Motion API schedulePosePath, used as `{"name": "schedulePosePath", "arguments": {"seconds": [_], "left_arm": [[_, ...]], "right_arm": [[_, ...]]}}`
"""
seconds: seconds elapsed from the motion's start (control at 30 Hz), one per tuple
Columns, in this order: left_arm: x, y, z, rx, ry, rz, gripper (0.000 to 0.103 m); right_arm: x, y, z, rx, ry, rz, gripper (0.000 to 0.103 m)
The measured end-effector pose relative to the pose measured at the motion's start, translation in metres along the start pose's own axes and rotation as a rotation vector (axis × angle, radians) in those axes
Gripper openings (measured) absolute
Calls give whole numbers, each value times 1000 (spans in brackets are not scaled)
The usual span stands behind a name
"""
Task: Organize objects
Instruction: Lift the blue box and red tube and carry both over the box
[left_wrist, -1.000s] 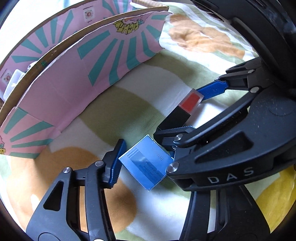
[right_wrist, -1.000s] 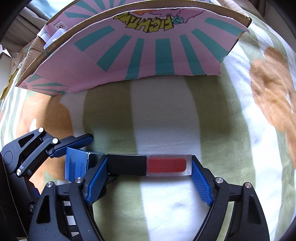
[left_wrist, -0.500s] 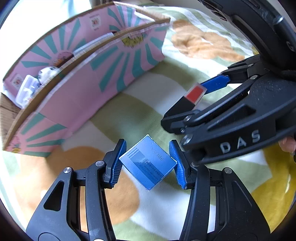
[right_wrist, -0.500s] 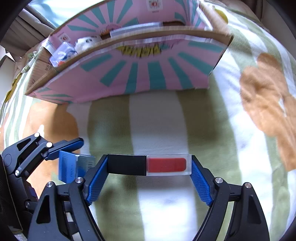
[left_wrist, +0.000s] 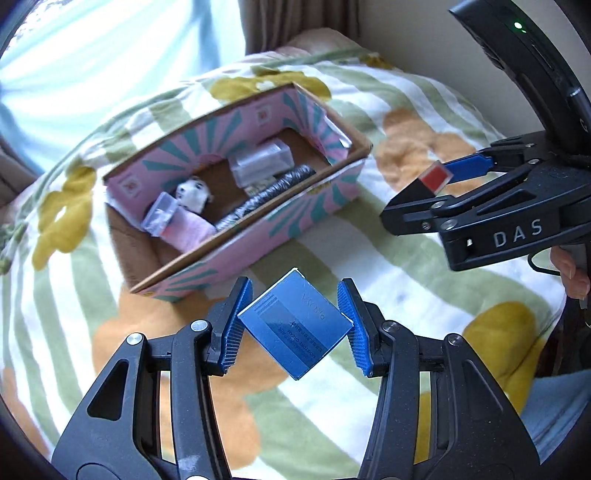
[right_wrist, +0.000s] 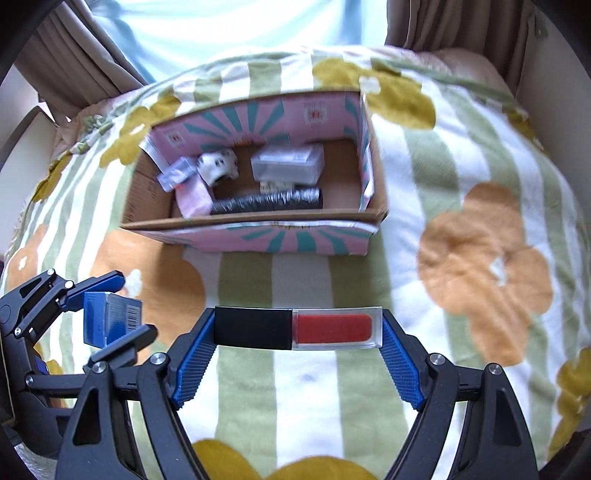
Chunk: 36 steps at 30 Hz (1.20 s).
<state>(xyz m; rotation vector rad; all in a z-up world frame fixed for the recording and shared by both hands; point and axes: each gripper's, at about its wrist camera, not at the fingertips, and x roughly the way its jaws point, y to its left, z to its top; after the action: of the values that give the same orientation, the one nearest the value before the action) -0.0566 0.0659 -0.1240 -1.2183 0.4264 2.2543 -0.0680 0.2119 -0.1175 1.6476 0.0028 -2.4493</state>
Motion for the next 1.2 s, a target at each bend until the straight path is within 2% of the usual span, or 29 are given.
{"name": "schedulePosePath", "arguments": {"seconds": [0.3,0.6,0.7,0.9,1.2], "left_arm": [[-72,-5,13,-202,14,72,45],[-104,-8,2,-377,17,118,45],[-106,-8,-3,-381,23,143,45],[-109,1,-6,-419,27,149,45],[-104,18,4,-458,34,157,45]], "right_arm": [[-67,5,-3,-45,-35,-1,80],[-102,11,-24,-73,-68,-19,80],[-104,11,-27,-72,-75,-20,80],[-105,10,-25,-67,-80,-8,80],[-101,13,-8,-81,-76,-2,80]]}}
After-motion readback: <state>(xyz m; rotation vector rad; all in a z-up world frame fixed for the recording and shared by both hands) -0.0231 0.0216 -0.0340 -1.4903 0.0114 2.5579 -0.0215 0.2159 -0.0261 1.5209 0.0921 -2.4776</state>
